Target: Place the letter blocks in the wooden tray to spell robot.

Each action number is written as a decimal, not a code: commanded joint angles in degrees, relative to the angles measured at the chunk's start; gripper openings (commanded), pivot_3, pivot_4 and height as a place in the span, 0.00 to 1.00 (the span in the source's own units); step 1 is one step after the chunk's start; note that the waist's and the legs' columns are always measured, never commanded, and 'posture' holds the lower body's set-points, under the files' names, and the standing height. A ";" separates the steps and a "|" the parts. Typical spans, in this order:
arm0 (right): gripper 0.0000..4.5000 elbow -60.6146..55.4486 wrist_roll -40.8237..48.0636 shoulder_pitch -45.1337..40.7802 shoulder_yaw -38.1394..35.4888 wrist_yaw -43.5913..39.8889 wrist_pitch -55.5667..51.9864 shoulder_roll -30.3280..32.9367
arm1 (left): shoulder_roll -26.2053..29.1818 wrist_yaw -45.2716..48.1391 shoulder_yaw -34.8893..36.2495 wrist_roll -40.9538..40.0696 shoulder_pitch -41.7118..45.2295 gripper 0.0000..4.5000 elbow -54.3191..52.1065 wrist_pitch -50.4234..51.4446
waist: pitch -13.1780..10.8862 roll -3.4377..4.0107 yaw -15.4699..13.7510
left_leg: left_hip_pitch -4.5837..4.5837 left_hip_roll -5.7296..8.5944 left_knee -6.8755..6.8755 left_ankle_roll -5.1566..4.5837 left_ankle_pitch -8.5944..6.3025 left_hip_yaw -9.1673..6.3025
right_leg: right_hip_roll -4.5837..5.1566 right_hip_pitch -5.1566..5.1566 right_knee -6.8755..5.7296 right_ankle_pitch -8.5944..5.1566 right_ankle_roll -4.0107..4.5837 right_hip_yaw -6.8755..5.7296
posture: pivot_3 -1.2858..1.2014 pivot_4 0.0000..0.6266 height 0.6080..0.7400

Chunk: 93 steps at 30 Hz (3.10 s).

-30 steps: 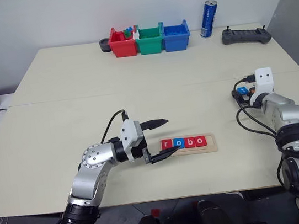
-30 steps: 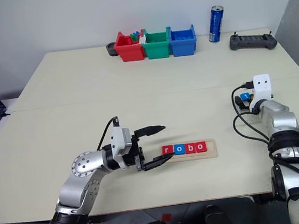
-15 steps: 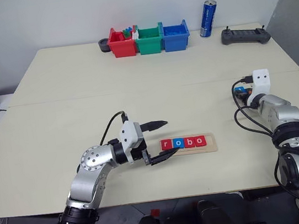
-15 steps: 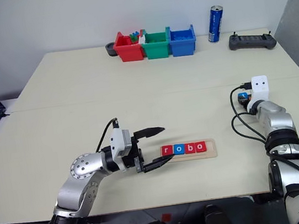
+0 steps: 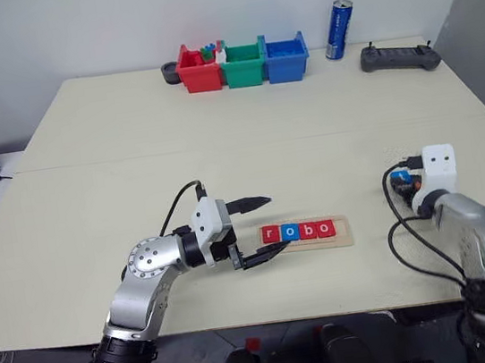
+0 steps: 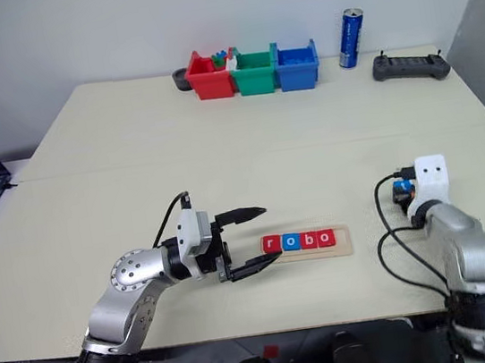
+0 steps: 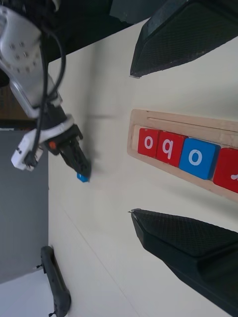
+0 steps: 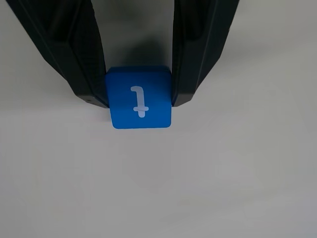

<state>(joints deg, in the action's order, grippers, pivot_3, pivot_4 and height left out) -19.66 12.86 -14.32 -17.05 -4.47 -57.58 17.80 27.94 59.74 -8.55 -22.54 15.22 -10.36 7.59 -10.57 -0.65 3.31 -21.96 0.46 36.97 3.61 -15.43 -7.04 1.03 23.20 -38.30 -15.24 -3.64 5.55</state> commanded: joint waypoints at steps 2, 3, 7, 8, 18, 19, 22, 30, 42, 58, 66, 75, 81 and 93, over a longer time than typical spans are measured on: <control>0.32 -13.62 0.25 4.73 -0.48 4.60 -8.70 -4.86 | -0.06 0.76 0.23 -0.58 0.87 1.00 -0.67 -0.42 | 0.01 -0.01 -0.04 | 0.06 0.01 0.02 0.00 0.00 0.00 | -0.02 -0.01 -0.17 -0.02 0.00 0.01 | 0.52 0.24 1.00; 0.32 -15.07 0.07 5.68 -0.09 4.94 -9.88 -5.63 | -0.09 0.93 0.15 -0.56 0.95 1.00 -0.60 -0.44 | 0.01 0.00 -0.04 | 0.08 0.00 0.02 0.00 0.00 -0.02 | -0.04 -0.01 -0.23 -0.04 0.04 0.00 | 0.52 0.24 1.00; 0.32 -18.77 -0.81 8.56 1.44 6.00 -13.35 -7.49 | -0.36 1.50 0.04 -0.48 1.54 1.00 0.09 -0.49 | 0.01 0.00 -0.03 | 0.10 0.00 0.03 0.00 0.00 -0.01 | -0.05 0.00 -0.25 -0.04 0.04 0.01 | 0.52 0.24 1.00; 0.32 -19.06 -1.03 8.84 1.58 6.17 -13.75 -7.68 | -0.43 1.57 0.02 -0.47 1.66 1.00 0.22 -0.48 | 0.01 0.00 -0.04 | 0.10 0.00 0.02 0.00 0.00 -0.01 | -0.05 0.00 -0.25 -0.05 0.04 0.01 | 0.52 0.24 1.00; 0.94 -18.78 -1.45 8.74 2.29 5.66 -13.76 -7.58 | -0.89 1.93 -0.21 -0.29 1.57 1.00 0.25 -0.49 | 0.03 -0.02 -0.02 | 0.11 -0.02 0.02 0.00 0.00 -0.02 | -0.07 0.00 -0.25 -0.05 0.05 0.00 | 0.52 0.24 1.00; 0.99 -18.44 -1.52 8.16 2.21 5.54 -13.44 -7.23 | -0.96 1.89 -0.23 -0.23 1.59 1.00 0.30 -0.49 | 0.03 -0.02 -0.03 | 0.11 -0.01 0.02 0.00 0.00 -0.02 | -0.07 0.00 -0.25 -0.05 0.05 0.00 | 0.52 0.24 1.00; 0.99 -16.56 -2.50 4.35 3.21 4.23 -10.74 -2.89 | -1.05 1.81 -0.19 -0.09 1.54 1.00 0.38 -0.61 | 0.02 -0.02 0.00 | 0.10 0.00 0.03 0.00 0.00 0.00 | -0.06 0.00 -0.25 -0.05 0.05 0.01 | 0.52 0.24 1.00; 0.99 -0.56 3.70 -2.65 9.96 -29.45 11.30 20.49 | -1.83 2.38 -0.57 0.46 2.15 1.00 1.69 -1.50 | -0.01 -0.05 0.07 | 0.10 -0.01 -0.01 -0.01 0.00 0.02 | -0.08 -0.01 -0.17 -0.06 0.05 -0.01 | 0.52 0.24 1.00; 0.99 32.59 -0.10 -4.21 16.25 -64.58 49.38 36.57 | -2.17 3.03 -0.97 0.63 1.96 1.00 1.94 -2.47 | -0.07 -0.16 0.32 | 0.14 -0.04 0.01 -0.02 -0.01 0.18 | 0.01 -0.16 0.22 0.03 -0.05 0.03 | 0.52 0.24 1.00; 0.99 42.86 -2.09 -9.68 18.88 -69.14 50.22 33.56 | -1.62 3.15 -0.56 0.56 2.46 1.00 1.67 -1.89 | -0.07 -0.16 -0.06 | 0.12 -0.01 0.04 -0.01 0.00 0.14 | 0.04 -0.15 0.19 0.04 -0.04 0.02 | 0.52 0.24 1.00; 0.38 42.89 -2.45 -9.73 18.80 -70.63 49.89 34.55 | -1.21 3.00 -0.53 0.39 2.07 1.00 1.25 -1.67 | -0.07 -0.16 -0.10 | 0.11 -0.01 0.04 -0.01 0.00 0.13 | 0.05 -0.15 0.19 0.05 -0.03 0.01 | 0.52 0.24 1.00; 0.31 36.57 -1.22 -11.44 18.75 -70.85 47.66 33.68 | -1.48 2.78 -0.56 0.45 2.28 1.00 1.49 -1.79 | -0.07 -0.16 0.03 | 0.11 -0.01 0.05 -0.01 0.00 0.14 | 0.05 -0.15 0.17 0.05 -0.03 0.02 | 0.52 0.24 1.00; 0.31 25.76 0.19 -12.12 19.93 -69.13 42.62 30.44 | -1.52 2.61 -0.53 0.51 2.41 1.00 1.46 -1.84 | -0.07 -0.16 -0.16 | 0.10 -0.02 0.05 0.00 0.00 0.09 | 0.04 -0.14 0.16 0.05 -0.03 -0.01 | 0.52 0.24 1.00; 0.31 28.14 -3.07 -9.28 22.60 -71.11 47.61 32.23 | -1.17 2.13 -0.48 0.45 1.70 1.00 0.76 -1.66 | -0.07 -0.16 -0.59 | 0.06 0.02 0.06 0.00 0.00 0.09 | 0.08 -0.13 0.18 0.05 -0.04 -0.02 | 0.52 0.24 1.00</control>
<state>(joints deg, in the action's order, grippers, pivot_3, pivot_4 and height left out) 8.38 10.14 -23.49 5.82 -74.55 -11.94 48.76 26.39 61.92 -9.47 -21.59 17.01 -6.87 6.01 -10.63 -0.81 2.72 -21.90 0.48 37.03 3.61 -15.43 -6.94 1.12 23.07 -38.11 -15.19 -3.68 5.53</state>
